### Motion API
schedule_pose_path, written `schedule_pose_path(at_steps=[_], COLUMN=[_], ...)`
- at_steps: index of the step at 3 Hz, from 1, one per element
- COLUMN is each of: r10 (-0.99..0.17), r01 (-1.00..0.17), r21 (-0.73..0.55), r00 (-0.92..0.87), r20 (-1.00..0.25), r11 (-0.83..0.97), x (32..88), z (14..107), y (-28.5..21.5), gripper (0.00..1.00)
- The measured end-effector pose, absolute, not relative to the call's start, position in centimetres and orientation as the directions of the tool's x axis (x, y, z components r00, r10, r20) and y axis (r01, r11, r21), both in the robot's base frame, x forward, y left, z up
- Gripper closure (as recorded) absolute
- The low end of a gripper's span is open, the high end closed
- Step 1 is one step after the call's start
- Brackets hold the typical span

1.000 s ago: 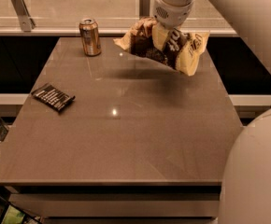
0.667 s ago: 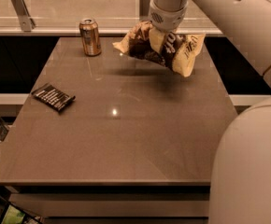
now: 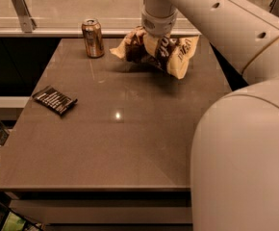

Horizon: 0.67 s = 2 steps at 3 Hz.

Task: Move brown chip bag near orange can

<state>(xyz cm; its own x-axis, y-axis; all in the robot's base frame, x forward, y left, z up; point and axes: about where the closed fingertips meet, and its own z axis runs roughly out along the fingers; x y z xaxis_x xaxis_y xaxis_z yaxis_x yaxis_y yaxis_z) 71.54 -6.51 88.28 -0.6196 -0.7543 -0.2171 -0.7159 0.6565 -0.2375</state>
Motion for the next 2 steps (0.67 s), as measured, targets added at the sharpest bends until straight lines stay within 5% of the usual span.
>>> schedule_pose_path(at_steps=[2], r10=[-0.787], r01=[-0.749], r21=[-0.243], r00=[-0.581], r20=[-0.205], r11=[0.616], x=[72.7], z=[87.2], y=[-2.8], gripper=[1.00])
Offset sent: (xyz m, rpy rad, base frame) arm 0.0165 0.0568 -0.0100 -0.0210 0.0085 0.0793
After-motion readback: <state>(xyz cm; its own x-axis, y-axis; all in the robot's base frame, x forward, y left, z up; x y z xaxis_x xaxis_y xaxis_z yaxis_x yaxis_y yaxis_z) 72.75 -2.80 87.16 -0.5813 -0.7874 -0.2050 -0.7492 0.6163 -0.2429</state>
